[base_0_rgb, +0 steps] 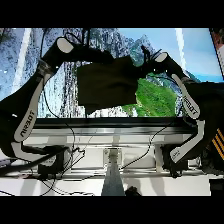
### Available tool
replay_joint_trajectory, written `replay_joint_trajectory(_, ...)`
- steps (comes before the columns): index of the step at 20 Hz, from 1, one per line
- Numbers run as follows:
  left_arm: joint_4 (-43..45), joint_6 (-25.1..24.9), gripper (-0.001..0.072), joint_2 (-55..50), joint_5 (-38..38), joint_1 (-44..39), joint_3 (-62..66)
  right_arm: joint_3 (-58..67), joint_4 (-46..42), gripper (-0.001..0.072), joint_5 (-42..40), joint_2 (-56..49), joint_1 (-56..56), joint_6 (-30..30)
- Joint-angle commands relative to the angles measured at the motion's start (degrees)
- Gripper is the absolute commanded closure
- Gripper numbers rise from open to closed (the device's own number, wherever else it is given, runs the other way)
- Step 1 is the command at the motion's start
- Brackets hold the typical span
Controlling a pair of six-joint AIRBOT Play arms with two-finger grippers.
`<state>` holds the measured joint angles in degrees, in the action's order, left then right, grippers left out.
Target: Fold the clothes and pants, and hang the long-sleeved shirts on hangers.
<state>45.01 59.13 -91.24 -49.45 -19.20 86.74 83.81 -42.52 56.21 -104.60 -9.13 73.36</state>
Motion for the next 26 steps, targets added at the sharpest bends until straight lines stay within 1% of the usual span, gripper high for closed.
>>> replay_joint_trajectory(1,3.5,0.0,0.0575,3.5,-2.3,5.3,0.1,5.4,0.4,0.068,0.1,4.5,1.3,-0.9)
replay_joint_trajectory(2,5.1,0.0,0.0675,5.5,-3.8,7.6,0.1,6.1,0.3,0.068,0.1,7.8,3.0,-0.8)
replay_joint_trajectory(3,7.5,0.0,0.0692,7.9,-5.6,10.3,0.1,6.4,0.0,0.068,0.1,11.3,4.8,-0.6)
replay_joint_trajectory(4,10.3,0.0,0.0691,10.3,-6.9,12.7,0.1,6.4,-1.0,0.068,0.5,15.6,7.3,0.5)
replay_joint_trajectory(5,13.2,0.0,0.0691,12.7,-7.8,15.3,0.1,6.4,-3.7,0.068,1.5,19.9,9.8,3.0)
replay_joint_trajectory(7,16.1,0.0,0.069,16.6,-8.1,20.2,0.1,6.4,-12.9,0.068,5.3,28.6,15.0,10.7)
replay_joint_trajectory(8,16.1,0.0,0.0691,18.0,-8.1,22.4,0.1,6.4,-18.6,0.068,8.1,33.2,17.9,15.1)
replay_joint_trajectory(11,16.1,0.0,0.0691,20.3,-8.1,28.0,0.1,6.4,-32.7,0.068,16.3,45.8,28.1,25.2)
replay_joint_trajectory(14,16.1,0.0,0.0691,20.2,-8.1,31.2,0.0,6.4,-46.1,0.0679,23.6,56.5,41.2,31.5)
replay_joint_trajectory(15,16.1,0.0,0.069,20.0,-8.1,31.7,0.0,6.4,-51.8,0.068,27.4,59.5,46.2,34.5)
replay_joint_trajectory(16,16.1,0.0,0.0691,19.9,-8.0,32.0,0.0,6.4,-57.1,0.068,31.5,61.8,51.5,36.6)
replay_joint_trajectory(17,16.1,0.0,0.069,19.9,-8.1,32.1,0.0,6.3,-60.8,0.0679,35.0,63.3,56.3,36.9)
replay_joint_trajectory(18,16.1,0.0,0.0691,19.9,-8.1,32.1,0.0,6.3,-62.9,0.0679,37.8,64.3,61.7,36.8)
replay_joint_trajectory(20,16.1,0.0,0.069,19.9,-8.1,32.1,0.0,6.3,-62.8,0.0674,40.2,65.0,70.7,36.8)
replay_joint_trajectory(21,16.1,0.0,0.069,19.9,-8.1,32.1,0.0,6.4,-62.3,0.0534,40.2,64.9,74.4,37.2)
replay_joint_trajectory(22,16.1,0.0,0.0691,19.9,-8.1,32.1,0.0,6.3,-61.2,0.0204,40.4,64.5,76.7,38.8)
replay_joint_trajectory(23,16.1,0.0,0.069,19.9,-8.1,32.1,0.0,6.2,-59.7,-0.0008,40.3,64.5,77.5,39.1)
replay_joint_trajectory(24,16.1,0.0,0.069,19.9,-8.0,32.1,0.0,6.0,-57.2,0.0017,40.0,64.4,77.4,38.5)
replay_joint_trajectory(26,16.1,0.0,0.069,19.9,-8.1,32.1,0.0,5.9,-50.8,0.0018,39.8,63.4,77.4,35.7)
